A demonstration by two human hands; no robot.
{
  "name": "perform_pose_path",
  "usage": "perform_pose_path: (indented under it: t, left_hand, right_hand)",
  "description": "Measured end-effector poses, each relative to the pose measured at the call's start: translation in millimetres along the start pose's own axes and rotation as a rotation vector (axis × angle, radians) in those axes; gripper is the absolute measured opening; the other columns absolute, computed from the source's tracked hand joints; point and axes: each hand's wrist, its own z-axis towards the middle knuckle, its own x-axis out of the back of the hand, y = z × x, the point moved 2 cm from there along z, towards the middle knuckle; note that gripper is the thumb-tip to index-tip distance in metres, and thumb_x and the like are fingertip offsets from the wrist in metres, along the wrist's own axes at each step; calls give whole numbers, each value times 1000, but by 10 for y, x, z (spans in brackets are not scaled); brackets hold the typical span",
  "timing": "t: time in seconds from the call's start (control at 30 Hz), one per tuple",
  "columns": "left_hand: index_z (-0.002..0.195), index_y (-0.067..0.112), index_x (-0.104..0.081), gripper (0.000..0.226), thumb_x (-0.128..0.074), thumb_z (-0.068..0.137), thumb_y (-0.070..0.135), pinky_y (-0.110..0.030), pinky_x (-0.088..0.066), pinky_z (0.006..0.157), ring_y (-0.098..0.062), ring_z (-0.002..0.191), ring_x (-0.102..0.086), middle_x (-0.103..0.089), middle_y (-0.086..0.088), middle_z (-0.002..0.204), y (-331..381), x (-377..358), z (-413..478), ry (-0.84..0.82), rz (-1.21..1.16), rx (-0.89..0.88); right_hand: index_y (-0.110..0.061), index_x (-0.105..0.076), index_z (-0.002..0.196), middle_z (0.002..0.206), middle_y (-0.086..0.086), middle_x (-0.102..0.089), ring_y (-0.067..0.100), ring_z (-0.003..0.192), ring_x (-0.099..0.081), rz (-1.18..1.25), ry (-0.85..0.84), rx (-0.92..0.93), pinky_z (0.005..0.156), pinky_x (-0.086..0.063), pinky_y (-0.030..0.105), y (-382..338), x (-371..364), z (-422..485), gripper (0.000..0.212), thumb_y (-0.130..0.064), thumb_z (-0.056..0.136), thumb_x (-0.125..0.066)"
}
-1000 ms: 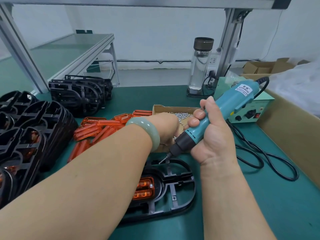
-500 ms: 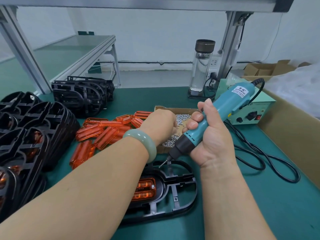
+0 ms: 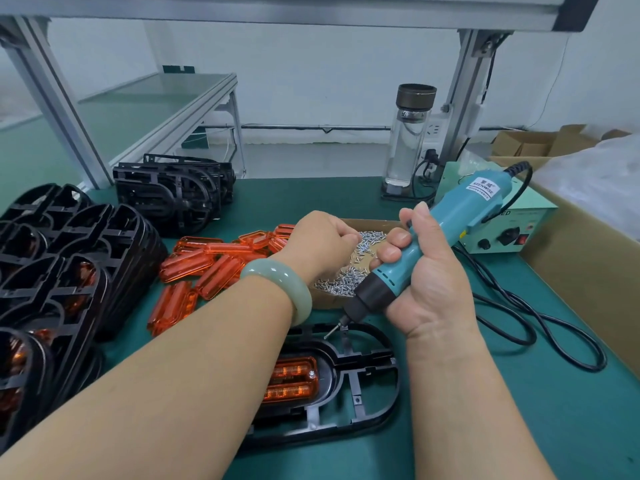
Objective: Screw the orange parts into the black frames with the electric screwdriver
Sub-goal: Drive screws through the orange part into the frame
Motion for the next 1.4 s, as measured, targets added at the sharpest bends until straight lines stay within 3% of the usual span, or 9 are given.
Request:
perform_pose_path:
  t: [0.07,0.2,0.5,0.67,0.9,1.07,1.17,1.3,1.4]
  left_hand:
    - [75,22,-69,23,-54,84,6,-26,-57,62,-10,52,-59,-63,1,55,-22,4,-17,-7,-187,82]
    - [75,9,-68,20,-55,81,-6,-15,-48,45,-7,46,-59,-63,-4,57,-47,20,-44,16,-488,180]
    - [79,8,-66,20,-52,83,-6,-15,-48,47,-8,49,-62,-66,-6,65,-57,144,-176,63,-588,174]
    - [83,7,-66,7,-62,88,5,-14,-50,50,-7,52,-62,-68,0,59,-134,290,-473,73,-787,116]
    - [79,29,-77,13,-66,82,21,-15,-43,48,-1,52,-52,-60,8,58,-538,495,-989,228,-769,122]
    - [76,11,-74,16,-61,83,5,-13,-49,46,-6,54,-63,-68,-2,64,-692,488,-1195,330,-1064,171]
    - [87,8,-68,15,-63,73,13,-12,-48,44,-8,53,-63,-68,-4,65,-718,441,-1233,316,-1164,186]
    - [68,19,-74,10,-65,68,24,-12,-44,39,-4,48,-57,-63,1,61,-705,416,-1241,269,-1194,206]
    - [65,20,-75,9,-67,67,19,-14,-47,42,-7,53,-62,-67,-2,66,-708,383,-1245,179,-1258,225]
  right_hand:
    - [-18,-51,84,54,-7,-46,6,41,-43,-1,-2,0,47,-41,18,-5,2,4,32,-35,65,-70]
    - [-18,-52,81,54,-7,-46,6,41,-43,14,-9,-12,45,-42,18,-2,-2,1,30,-35,64,-70]
    - [-20,-52,88,56,-8,-47,6,43,-43,-22,0,3,51,-37,21,0,13,4,35,-37,64,-70]
    - [-20,-53,88,57,-8,-47,6,43,-44,-2,-11,-27,50,-37,20,34,-5,-25,34,-37,64,-71]
    - [-21,-52,87,57,-8,-48,6,43,-44,65,-10,-42,49,-41,19,84,-35,-48,34,-35,63,-72]
    - [-22,-55,87,57,-10,-48,4,44,-44,139,-17,-46,51,-40,20,169,-89,-84,25,-35,70,-68]
    - [-23,-54,85,57,-11,-48,4,45,-45,168,3,-28,53,-40,20,209,-112,-100,25,-36,70,-68]
    - [-23,-55,85,58,-11,-49,4,45,-46,211,22,-26,52,-42,18,241,-118,-111,25,-37,70,-68]
    - [-23,-55,86,58,-11,-48,4,45,-45,240,49,-15,54,-40,20,260,-121,-106,24,-37,71,-67]
